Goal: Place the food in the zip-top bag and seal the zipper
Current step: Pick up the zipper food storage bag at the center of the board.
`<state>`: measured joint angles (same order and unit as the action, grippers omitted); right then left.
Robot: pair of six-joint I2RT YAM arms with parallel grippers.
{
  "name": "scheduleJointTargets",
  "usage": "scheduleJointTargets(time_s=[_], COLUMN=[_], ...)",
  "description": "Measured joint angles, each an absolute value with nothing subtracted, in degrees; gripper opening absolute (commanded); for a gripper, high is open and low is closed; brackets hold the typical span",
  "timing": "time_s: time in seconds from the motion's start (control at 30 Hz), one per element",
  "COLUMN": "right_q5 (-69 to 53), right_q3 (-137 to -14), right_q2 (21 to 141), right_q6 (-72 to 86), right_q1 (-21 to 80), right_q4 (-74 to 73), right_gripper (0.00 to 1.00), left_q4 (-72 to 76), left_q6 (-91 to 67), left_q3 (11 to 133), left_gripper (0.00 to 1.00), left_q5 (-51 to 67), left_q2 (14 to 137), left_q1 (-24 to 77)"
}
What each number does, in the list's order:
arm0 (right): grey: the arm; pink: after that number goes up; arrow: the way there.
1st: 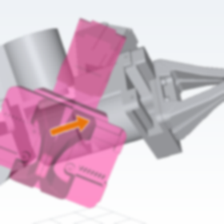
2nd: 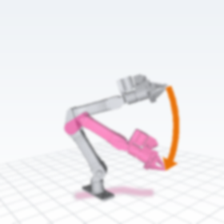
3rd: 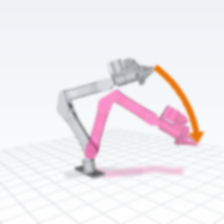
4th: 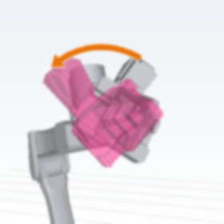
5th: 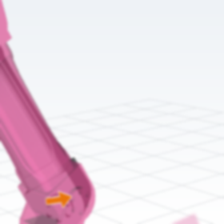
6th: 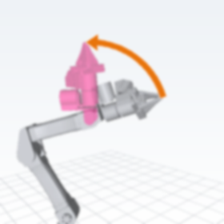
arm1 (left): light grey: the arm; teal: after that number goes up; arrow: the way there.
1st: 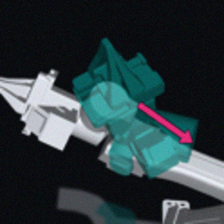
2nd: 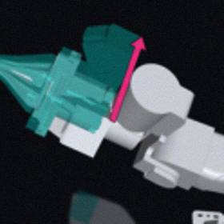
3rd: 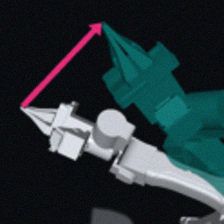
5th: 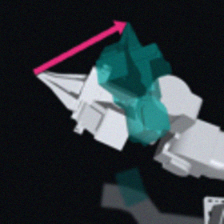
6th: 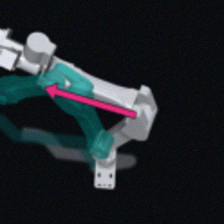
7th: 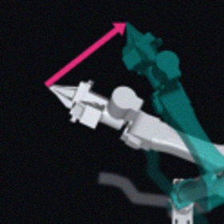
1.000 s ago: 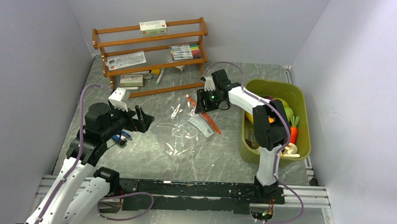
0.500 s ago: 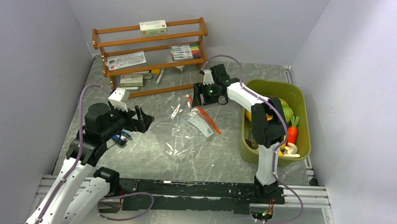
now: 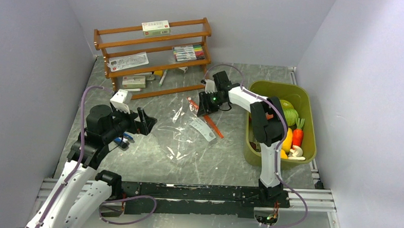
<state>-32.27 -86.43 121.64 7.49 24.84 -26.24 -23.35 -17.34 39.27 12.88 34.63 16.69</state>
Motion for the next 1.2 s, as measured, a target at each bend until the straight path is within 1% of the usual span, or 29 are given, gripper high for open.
scheduleJointTargets(time_s=[0.07,0.13,0.3,0.5,0.67,0.83,1.0,1.2], right_q5=[-33.12,-34.11,-35.99,-37.82,-38.15,-36.14,-32.10,-26.13], right_q3=[-85.80,-85.17,-84.23,-82.21,-79.35,-79.50,-79.85,-82.24], right_q2=[121.64,121.62,121.58,119.07,112.14,105.75,100.95,96.79], right_q6=[7.60,7.68,7.88,8.58,9.15,9.19,8.99,9.74], right_q1=[24.77,24.71,24.56,24.43,24.82,26.20,29.71,33.41], right_q4=[-25.98,-25.61,-24.91,-23.55,-22.52,-22.55,-23.24,-25.43], right_gripper=[0.31,0.24,0.01,0.00,0.00,0.00,0.00,0.00], left_q4=[-23.35,-23.35,-23.35,-23.35,-23.35,-23.33,-23.64,-23.42], left_q6=[-17.34,-17.34,-17.34,-17.34,-17.58,-19.29,-22.85,-28.58], left_q3=[39.27,39.27,39.27,39.27,39.27,39.27,41.17,45.89], left_gripper=[0.97,0.97,0.97,0.96,0.93,0.91,0.88,0.79], left_q5=[12.91,12.91,12.91,12.91,12.88,12.93,13.34,14.02], left_q2=[34.59,34.59,34.57,34.63,34.72,34.94,36.23,38.00], left_q1=[16.69,16.69,16.69,16.69,16.69,16.69,16.69,16.69])
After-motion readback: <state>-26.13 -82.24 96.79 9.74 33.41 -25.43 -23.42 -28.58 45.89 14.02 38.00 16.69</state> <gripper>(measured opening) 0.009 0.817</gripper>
